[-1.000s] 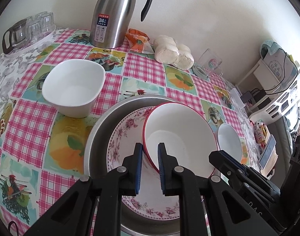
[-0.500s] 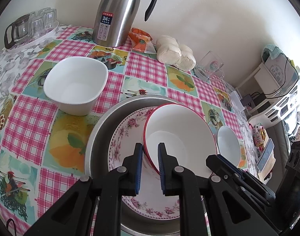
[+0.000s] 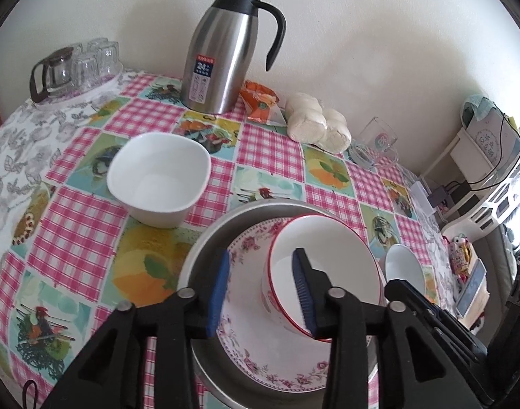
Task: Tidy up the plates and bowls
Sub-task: 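Open the left gripper to release the red-rimmed bowl and withdraw, then move the left gripper to the rim of the white square bowl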
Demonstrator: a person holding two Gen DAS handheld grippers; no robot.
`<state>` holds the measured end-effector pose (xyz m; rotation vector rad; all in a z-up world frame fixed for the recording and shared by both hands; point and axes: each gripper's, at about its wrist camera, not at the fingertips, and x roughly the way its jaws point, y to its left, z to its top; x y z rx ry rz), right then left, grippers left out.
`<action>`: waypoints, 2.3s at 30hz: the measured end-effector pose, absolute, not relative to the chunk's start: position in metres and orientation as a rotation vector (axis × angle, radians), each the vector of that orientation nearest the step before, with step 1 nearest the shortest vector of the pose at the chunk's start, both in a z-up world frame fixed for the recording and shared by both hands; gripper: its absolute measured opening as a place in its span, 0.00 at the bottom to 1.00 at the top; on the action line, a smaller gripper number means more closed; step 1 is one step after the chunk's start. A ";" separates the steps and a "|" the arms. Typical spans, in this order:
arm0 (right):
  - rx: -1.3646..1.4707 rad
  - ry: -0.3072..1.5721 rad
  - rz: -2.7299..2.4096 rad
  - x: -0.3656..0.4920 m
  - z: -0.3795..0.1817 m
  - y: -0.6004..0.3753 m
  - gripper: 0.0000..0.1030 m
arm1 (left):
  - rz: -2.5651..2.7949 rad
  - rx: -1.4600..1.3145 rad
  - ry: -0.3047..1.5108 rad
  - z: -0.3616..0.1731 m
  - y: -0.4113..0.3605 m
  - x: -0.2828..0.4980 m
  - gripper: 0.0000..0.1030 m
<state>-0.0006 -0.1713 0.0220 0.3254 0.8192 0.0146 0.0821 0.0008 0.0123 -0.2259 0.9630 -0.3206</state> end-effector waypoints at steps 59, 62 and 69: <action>0.096 0.722 0.044 0.017 0.053 -0.098 1.00 | 0.233 -0.292 0.867 0.006 0.115 0.106 0.97; 0.101 0.722 0.063 0.025 0.060 -0.088 1.00 | 0.257 -0.301 0.845 0.006 0.127 0.108 0.97; 0.109 0.751 0.098 0.044 0.065 -0.066 1.00 | 0.268 -0.330 0.813 0.002 0.146 0.114 0.97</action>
